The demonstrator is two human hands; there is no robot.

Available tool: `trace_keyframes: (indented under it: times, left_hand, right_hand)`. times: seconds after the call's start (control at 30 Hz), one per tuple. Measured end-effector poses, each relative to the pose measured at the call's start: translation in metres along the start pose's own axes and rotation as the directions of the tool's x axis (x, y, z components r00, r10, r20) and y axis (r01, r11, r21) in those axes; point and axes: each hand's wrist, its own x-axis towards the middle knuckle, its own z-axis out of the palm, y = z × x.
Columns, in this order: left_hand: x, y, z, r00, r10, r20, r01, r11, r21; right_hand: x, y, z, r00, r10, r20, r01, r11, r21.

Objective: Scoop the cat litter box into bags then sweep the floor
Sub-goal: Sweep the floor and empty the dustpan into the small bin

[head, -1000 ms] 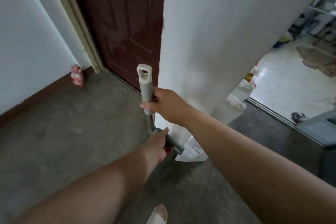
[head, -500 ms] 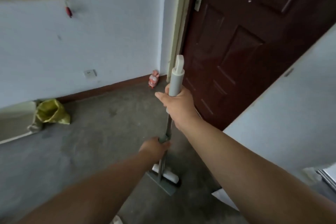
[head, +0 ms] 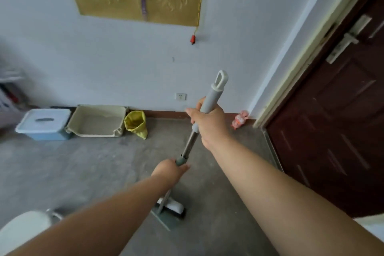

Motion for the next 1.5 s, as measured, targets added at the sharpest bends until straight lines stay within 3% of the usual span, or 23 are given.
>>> trace_keyframes:
  times: [0.3,0.4,0.47,0.53,0.67,0.77,0.83,0.9,0.93,0.97,1.03,1.2,1.27,1.33,1.4,1.5]
  left_hand:
    - [0.022,-0.071,-0.095,0.967,-0.166,-0.193,0.127,0.971,-0.2]
    - [0.024,-0.089,-0.11,0.948,-0.221,-0.228,0.161,0.954,-0.255]
    - [0.017,-0.108,-0.105,0.946,-0.234,-0.223,0.187,0.959,-0.211]
    - [0.015,-0.136,-0.107,0.926,-0.278,-0.257,0.226,0.951,-0.211]
    - [0.038,-0.152,-0.14,0.842,-0.4,-0.36,0.267,0.891,-0.366]
    - [0.06,-0.155,-0.173,0.765,-0.494,-0.414,0.287,0.836,-0.468]
    - [0.068,-0.161,-0.184,0.722,-0.532,-0.442,0.286,0.811,-0.51]
    - [0.07,-0.166,-0.185,0.694,-0.564,-0.448,0.283,0.785,-0.551]
    - [0.071,-0.17,-0.184,0.676,-0.579,-0.455,0.283,0.775,-0.566]
    - [0.071,-0.174,-0.185,0.659,-0.593,-0.462,0.285,0.766,-0.576]
    - [0.071,-0.181,-0.189,0.645,-0.594,-0.482,0.296,0.775,-0.559]
    - [0.078,-0.213,-0.213,0.634,-0.606,-0.48,0.35,0.778,-0.521]
    - [0.08,-0.226,-0.222,0.629,-0.617,-0.472,0.344,0.766,-0.543]
    - [0.089,-0.247,-0.238,0.629,-0.624,-0.463,0.335,0.756,-0.563]
    - [0.098,-0.27,-0.256,0.637,-0.623,-0.454,0.355,0.759,-0.545]
    - [0.108,-0.303,-0.286,0.676,-0.609,-0.414,0.378,0.77,-0.515]
  right_hand:
    - [0.028,-0.001,0.145,0.943,0.003,0.332,0.003,1.0,-0.016]
    - [0.049,0.001,0.175,0.94,0.052,0.338,-0.055,0.998,0.0]
    - [0.075,-0.002,0.175,0.966,0.107,0.235,-0.12,0.992,0.041]
    - [0.105,-0.006,0.19,0.946,0.146,0.291,-0.159,0.987,0.022]
    - [0.131,-0.004,0.238,0.812,0.128,0.57,-0.133,0.991,-0.032]
    - [0.142,0.005,0.273,0.753,0.142,0.643,-0.107,0.99,-0.092]
    - [0.157,0.01,0.29,0.716,0.116,0.689,0.074,0.968,-0.24]
    - [0.17,0.013,0.301,0.651,0.139,0.746,0.453,0.718,-0.529]
    - [0.174,0.013,0.306,0.627,0.186,0.756,0.522,0.62,-0.586]
    - [0.178,0.013,0.313,0.586,0.254,0.769,0.521,0.609,-0.598]
    - [0.185,0.023,0.32,0.549,0.334,0.766,0.418,0.684,-0.598]
    - [0.208,0.07,0.341,0.631,0.388,0.672,0.2,0.756,-0.623]
    - [0.215,0.091,0.344,0.632,0.431,0.644,0.143,0.752,-0.643]
    - [0.22,0.115,0.358,0.581,0.496,0.646,0.067,0.761,-0.645]
    - [0.221,0.141,0.373,0.475,0.622,0.623,-0.15,0.754,-0.639]
    - [0.213,0.177,0.393,0.381,0.813,0.44,-0.488,0.581,-0.651]
